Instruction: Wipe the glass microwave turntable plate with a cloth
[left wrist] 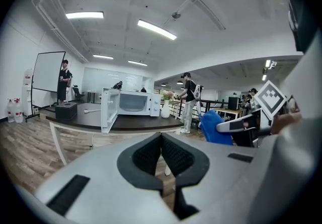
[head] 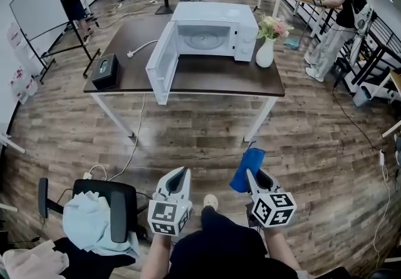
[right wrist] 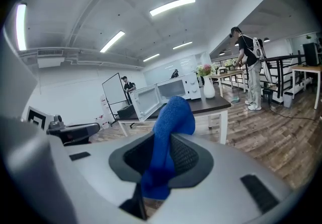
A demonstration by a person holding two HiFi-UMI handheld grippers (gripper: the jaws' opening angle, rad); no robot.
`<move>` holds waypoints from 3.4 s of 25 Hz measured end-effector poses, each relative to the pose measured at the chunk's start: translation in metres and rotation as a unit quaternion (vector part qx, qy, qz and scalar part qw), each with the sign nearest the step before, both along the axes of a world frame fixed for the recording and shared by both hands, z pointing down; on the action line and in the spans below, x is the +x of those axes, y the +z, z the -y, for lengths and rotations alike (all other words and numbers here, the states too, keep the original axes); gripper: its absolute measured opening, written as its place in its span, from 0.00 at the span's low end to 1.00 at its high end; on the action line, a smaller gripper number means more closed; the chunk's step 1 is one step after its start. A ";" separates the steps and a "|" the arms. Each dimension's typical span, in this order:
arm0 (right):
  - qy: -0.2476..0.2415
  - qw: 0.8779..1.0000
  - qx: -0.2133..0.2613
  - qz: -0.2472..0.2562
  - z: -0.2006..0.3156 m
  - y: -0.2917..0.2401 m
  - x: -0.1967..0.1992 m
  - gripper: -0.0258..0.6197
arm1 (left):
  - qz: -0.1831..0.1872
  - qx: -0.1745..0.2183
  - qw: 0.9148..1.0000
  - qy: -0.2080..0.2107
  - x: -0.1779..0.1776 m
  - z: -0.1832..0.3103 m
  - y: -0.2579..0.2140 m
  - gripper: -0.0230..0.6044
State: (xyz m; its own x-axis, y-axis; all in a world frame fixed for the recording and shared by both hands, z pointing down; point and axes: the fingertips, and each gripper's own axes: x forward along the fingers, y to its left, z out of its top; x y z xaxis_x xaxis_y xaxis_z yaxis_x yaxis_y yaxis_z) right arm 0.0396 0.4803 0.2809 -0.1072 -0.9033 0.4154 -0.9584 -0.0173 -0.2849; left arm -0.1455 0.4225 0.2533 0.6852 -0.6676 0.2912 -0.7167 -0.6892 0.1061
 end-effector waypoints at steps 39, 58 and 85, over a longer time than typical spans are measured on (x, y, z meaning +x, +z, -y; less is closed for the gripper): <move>-0.021 0.999 -0.030 0.006 0.261 0.030 0.078 0.15 | -0.001 -0.026 1.000 0.017 0.105 0.250 0.027 0.04; -0.048 0.998 -0.041 -0.019 0.510 0.033 0.118 0.16 | -0.029 -0.050 0.998 0.027 0.181 0.472 0.035 0.04; -0.157 0.985 0.023 -0.074 0.716 0.036 0.093 0.16 | -0.050 -0.055 0.994 -0.083 0.187 0.580 0.075 0.04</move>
